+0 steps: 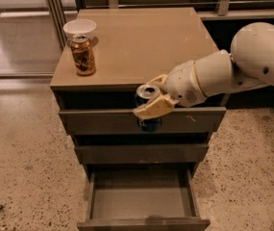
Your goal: Pick pepsi can from bottom drawer and place on counter
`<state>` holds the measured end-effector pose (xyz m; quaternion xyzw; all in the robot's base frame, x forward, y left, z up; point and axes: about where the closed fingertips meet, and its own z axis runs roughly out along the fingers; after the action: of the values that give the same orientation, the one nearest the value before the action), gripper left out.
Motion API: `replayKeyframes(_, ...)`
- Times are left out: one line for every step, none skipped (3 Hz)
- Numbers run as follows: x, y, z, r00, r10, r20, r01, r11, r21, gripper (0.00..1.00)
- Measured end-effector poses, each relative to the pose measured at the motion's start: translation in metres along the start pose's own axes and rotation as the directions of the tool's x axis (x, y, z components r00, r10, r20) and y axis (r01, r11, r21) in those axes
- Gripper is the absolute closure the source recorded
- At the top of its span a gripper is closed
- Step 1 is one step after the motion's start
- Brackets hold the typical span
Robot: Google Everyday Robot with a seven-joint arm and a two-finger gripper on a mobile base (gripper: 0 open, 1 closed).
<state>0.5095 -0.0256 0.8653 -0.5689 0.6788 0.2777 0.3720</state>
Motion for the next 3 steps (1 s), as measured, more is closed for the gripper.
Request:
replayKeyframes(-0.074,-0.025,-0.051,0.999,0.018,0.038,-0.022,0.9958,0.089,1.0)
replayKeyframes(-0.074,-0.025,-0.051,0.999,0.018,0.038,-0.022,0.9958,0.088,1.0)
replayKeyframes(-0.067,-0.053,-0.052,1.0,0.002,0.019,-0.004,0.9912,0.132,1.0)
